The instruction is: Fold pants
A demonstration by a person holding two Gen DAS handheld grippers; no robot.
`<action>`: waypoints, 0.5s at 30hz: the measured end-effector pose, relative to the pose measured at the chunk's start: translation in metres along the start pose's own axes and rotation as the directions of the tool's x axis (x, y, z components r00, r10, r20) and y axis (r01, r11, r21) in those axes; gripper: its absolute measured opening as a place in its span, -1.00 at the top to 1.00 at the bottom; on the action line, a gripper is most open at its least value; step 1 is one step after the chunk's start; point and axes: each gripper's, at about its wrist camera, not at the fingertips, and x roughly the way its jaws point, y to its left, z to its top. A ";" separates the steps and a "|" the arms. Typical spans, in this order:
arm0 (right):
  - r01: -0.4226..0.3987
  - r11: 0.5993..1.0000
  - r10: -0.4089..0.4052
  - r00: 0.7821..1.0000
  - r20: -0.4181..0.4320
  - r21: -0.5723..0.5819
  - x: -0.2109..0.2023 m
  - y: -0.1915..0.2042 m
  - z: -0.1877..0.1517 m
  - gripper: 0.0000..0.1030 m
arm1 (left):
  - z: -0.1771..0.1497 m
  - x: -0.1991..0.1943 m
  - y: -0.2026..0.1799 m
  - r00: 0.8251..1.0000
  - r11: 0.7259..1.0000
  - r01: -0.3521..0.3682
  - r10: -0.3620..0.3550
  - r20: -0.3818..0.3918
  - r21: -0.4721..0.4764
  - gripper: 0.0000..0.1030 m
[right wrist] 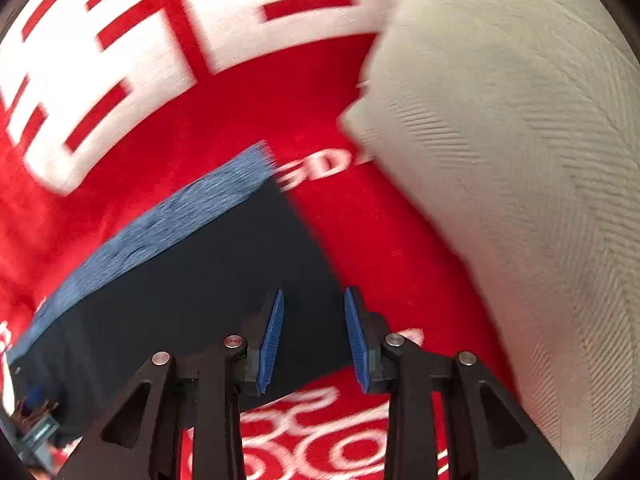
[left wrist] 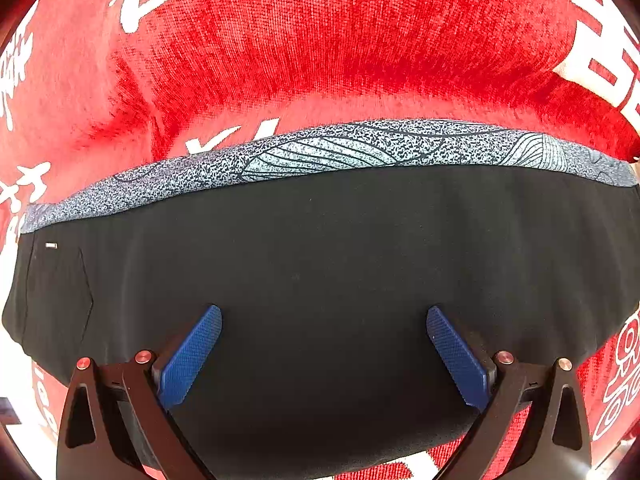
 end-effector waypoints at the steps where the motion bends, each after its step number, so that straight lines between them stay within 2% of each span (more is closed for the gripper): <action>1: 0.001 0.998 -0.001 1.000 -0.013 0.059 0.000 -0.008 0.000 -0.11 | 0.000 0.001 -0.001 1.000 1.000 -0.001 0.001 -0.005 0.000 -1.00; 3: -0.093 0.972 0.100 0.995 -0.023 0.216 -0.006 -0.022 -0.004 -0.11 | -0.001 -0.001 -0.004 1.000 1.000 -0.003 0.003 -0.009 0.000 -1.00; 6: -0.209 0.933 0.223 0.975 -0.013 0.293 -0.022 -0.035 -0.024 -0.11 | 0.000 0.000 -0.004 1.000 1.000 -0.010 0.010 -0.014 0.000 -1.00; 8: -0.300 0.906 0.323 0.946 -0.027 0.300 -0.028 -0.031 -0.043 -0.11 | 0.003 0.001 -0.005 1.000 1.000 -0.016 0.016 -0.018 -0.003 -1.00; 10: -0.381 0.865 0.416 0.908 -0.043 0.327 -0.027 -0.028 -0.065 -0.11 | 0.003 0.000 -0.006 1.000 1.000 -0.019 0.019 -0.017 -0.004 -1.00; 12: -0.436 0.819 0.482 0.875 -0.035 0.373 -0.020 -0.021 -0.086 -0.11 | 0.003 -0.002 -0.009 1.000 1.000 -0.020 0.020 -0.013 0.001 -1.00; 15: -0.484 0.755 0.537 0.844 0.008 0.443 -0.014 -0.028 -0.104 -0.11 | 0.007 -0.001 -0.010 1.000 1.000 -0.021 0.021 -0.015 0.011 -1.00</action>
